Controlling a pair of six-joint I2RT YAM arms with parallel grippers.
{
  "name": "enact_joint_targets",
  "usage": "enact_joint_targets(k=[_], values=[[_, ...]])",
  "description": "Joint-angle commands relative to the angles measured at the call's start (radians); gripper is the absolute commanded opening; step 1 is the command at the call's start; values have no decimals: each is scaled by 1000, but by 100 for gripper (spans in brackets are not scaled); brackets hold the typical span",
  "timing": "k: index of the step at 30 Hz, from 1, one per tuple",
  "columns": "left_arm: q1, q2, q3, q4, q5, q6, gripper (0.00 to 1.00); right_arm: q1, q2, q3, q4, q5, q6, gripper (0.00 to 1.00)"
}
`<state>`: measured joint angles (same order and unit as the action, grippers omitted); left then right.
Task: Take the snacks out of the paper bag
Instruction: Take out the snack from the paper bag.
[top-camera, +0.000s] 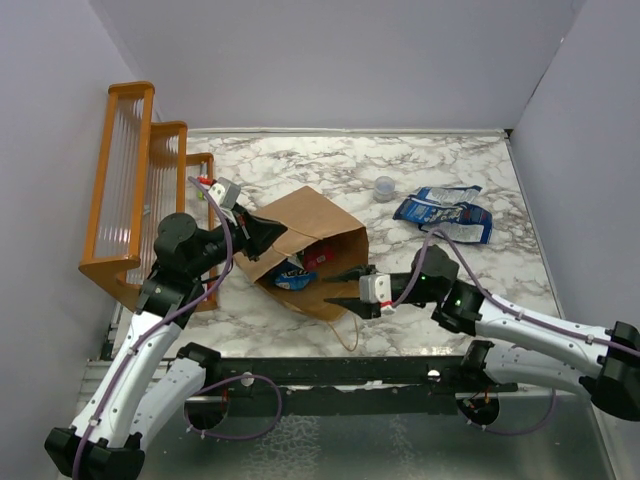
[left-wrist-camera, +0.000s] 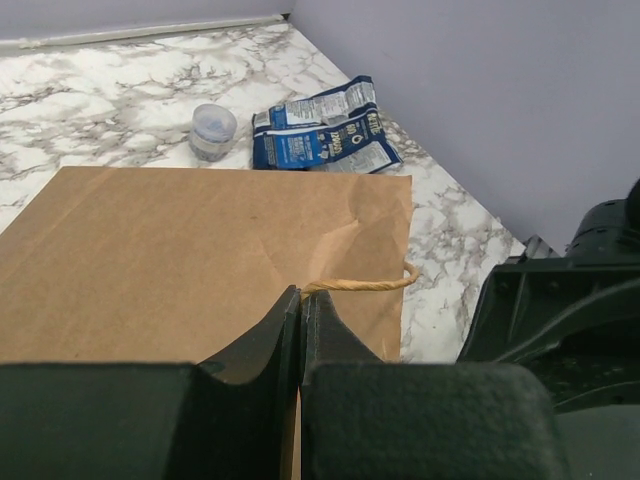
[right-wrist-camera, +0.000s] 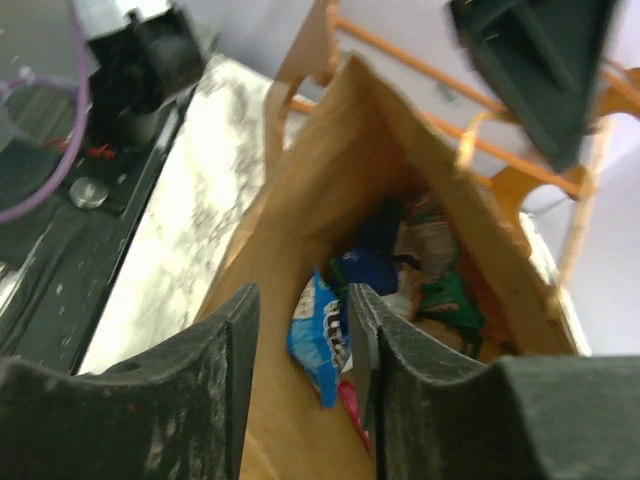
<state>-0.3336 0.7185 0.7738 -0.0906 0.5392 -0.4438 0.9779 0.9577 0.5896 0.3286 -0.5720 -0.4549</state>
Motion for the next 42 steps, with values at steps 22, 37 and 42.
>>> enact_joint_targets(k=[22, 37, 42], values=[[7, -45, -15, 59, 108, 9, 0, 76, 501, 139, -57, 419, -234, 57], [5, -39, -1, 36, 102, 24, 0, 76, 700, 187, 65, 494, -243, 32], [6, -44, 2, 19, 91, 34, 0, 76, 666, 165, 40, 492, -241, 12]])
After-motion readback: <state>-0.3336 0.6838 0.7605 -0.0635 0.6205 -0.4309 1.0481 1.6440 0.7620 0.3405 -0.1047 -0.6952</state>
